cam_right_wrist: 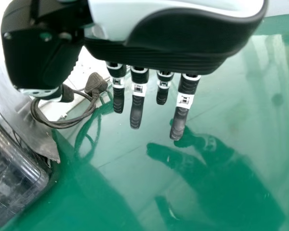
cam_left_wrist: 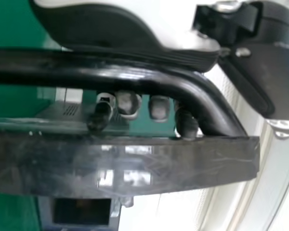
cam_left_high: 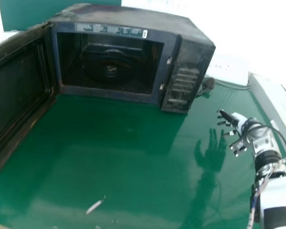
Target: Open the door of oven
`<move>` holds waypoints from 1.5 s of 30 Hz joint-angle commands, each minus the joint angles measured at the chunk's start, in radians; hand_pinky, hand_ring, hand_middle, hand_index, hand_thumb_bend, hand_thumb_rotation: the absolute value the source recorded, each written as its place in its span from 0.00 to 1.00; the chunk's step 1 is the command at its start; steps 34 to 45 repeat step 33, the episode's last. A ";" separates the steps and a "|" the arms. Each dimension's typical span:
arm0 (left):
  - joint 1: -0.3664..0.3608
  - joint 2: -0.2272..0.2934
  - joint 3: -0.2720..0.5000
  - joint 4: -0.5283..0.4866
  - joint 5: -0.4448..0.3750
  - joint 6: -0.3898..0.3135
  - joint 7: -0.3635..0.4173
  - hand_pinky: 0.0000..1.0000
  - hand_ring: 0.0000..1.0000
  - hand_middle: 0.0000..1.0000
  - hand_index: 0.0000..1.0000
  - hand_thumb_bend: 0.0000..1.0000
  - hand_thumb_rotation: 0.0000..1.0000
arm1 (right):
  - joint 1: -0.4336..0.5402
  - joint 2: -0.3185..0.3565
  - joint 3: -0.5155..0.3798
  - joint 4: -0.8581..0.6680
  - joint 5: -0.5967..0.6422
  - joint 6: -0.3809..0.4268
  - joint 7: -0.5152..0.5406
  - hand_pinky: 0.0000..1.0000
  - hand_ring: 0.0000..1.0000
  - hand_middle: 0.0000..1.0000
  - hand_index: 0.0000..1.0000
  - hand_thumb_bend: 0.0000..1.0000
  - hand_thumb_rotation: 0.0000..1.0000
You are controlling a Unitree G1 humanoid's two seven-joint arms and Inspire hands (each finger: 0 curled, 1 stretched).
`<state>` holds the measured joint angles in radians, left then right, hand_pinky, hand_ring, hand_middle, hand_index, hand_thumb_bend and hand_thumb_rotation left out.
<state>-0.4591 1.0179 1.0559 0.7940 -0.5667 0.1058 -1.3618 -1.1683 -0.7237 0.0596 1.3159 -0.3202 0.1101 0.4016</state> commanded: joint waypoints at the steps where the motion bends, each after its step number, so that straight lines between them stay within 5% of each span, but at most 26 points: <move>1: -0.172 0.086 0.114 0.152 -0.191 0.063 0.128 0.00 0.01 0.06 0.14 0.91 0.68 | 0.058 -0.001 0.009 0.042 -0.008 0.032 0.029 0.70 0.75 0.81 0.90 0.59 0.67; 10: -0.224 0.136 0.132 0.374 -0.135 -0.060 0.249 0.00 0.01 0.07 0.13 0.89 0.76 | 0.060 -0.004 0.005 0.042 -0.003 0.033 0.031 0.72 0.77 0.83 0.89 0.57 0.68; 14: -0.253 0.122 0.148 0.394 -0.117 -0.142 0.386 0.03 0.08 0.15 0.19 0.86 0.79 | 0.063 -0.006 0.003 0.044 -0.003 0.032 0.029 0.71 0.76 0.82 0.89 0.58 0.67; 17: -0.254 0.115 0.159 0.402 -0.097 -0.182 0.505 0.25 0.36 0.38 0.39 0.90 0.80 | 0.062 -0.007 0.002 0.044 -0.002 0.031 0.030 0.74 0.78 0.83 0.90 0.59 0.68; 19: -0.253 0.114 0.165 0.409 -0.096 -0.190 0.541 0.48 0.65 0.66 0.64 0.92 0.84 | 0.062 -0.007 0.006 0.044 -0.006 0.029 0.033 0.74 0.78 0.84 0.91 0.60 0.71; 23: -0.266 0.097 0.178 0.401 -0.104 -0.195 0.588 0.76 0.89 0.89 0.92 0.94 0.95 | 0.061 -0.008 0.021 0.043 -0.020 0.017 0.036 0.72 0.77 0.82 0.90 0.64 0.78; 33: -0.278 0.086 0.154 0.377 -0.170 -0.192 0.616 0.97 1.00 1.00 0.99 1.00 0.99 | 0.065 -0.001 0.015 0.042 -0.013 0.006 0.015 0.67 0.76 0.82 0.87 0.76 0.97; 45: -0.278 0.086 0.154 0.377 -0.170 -0.192 0.616 0.97 1.00 1.00 0.99 1.00 0.99 | 0.065 -0.001 0.015 0.042 -0.013 0.006 0.015 0.67 0.76 0.82 0.87 0.76 0.97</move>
